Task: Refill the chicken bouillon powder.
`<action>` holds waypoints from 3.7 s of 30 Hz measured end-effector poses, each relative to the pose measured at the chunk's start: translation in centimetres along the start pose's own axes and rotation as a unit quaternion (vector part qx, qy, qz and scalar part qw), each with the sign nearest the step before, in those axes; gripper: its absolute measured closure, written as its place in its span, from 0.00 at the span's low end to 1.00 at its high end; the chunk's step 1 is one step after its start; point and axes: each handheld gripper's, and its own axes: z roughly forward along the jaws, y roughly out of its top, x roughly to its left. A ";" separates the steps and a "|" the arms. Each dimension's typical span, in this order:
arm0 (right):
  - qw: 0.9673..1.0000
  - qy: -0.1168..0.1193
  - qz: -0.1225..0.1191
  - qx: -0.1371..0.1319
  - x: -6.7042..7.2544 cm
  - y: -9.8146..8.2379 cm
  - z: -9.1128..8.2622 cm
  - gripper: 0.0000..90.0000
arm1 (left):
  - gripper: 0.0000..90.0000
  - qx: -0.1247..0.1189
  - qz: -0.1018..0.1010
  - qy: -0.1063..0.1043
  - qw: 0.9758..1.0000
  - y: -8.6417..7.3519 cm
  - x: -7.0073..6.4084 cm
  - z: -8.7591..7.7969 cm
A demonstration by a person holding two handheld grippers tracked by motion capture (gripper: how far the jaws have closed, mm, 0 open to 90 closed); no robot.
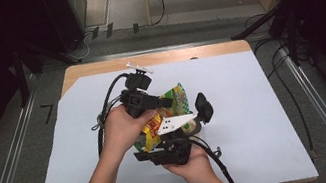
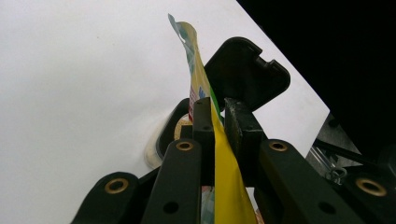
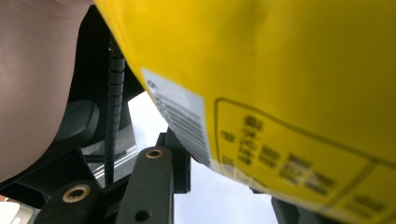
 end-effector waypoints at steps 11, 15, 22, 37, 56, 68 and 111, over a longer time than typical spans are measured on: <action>1.000 -0.001 0.003 0.001 0.0 -0.2 0.1 0.77 | 0.94 0.004 0.001 -0.001 1.000 0.0 0.0 0.2; 1.000 -0.001 0.000 0.001 0.0 -0.2 0.1 0.77 | 0.94 0.003 0.002 -0.001 1.000 0.0 0.0 0.2; 1.000 0.010 0.016 -0.007 -0.1 -0.1 0.1 0.77 | 0.93 0.000 0.002 0.000 1.000 0.0 -0.3 0.0; 1.000 -0.001 -0.002 -0.006 0.3 0.2 -0.2 0.77 | 0.94 -0.003 -0.002 -0.008 1.000 0.1 0.0 -0.4; 1.000 -0.010 -0.015 0.005 0.5 0.5 -0.2 0.76 | 0.93 0.003 -0.014 -0.016 1.000 0.1 0.6 -0.3; 1.000 -0.012 -0.016 0.011 0.4 0.3 -0.1 0.76 | 0.93 0.009 -0.018 -0.018 1.000 -0.1 0.8 0.0; 0.997 -0.027 -0.054 0.041 -0.3 -2.8 1.7 0.75 | 0.93 0.034 -0.016 -0.031 0.999 -0.6 1.7 1.5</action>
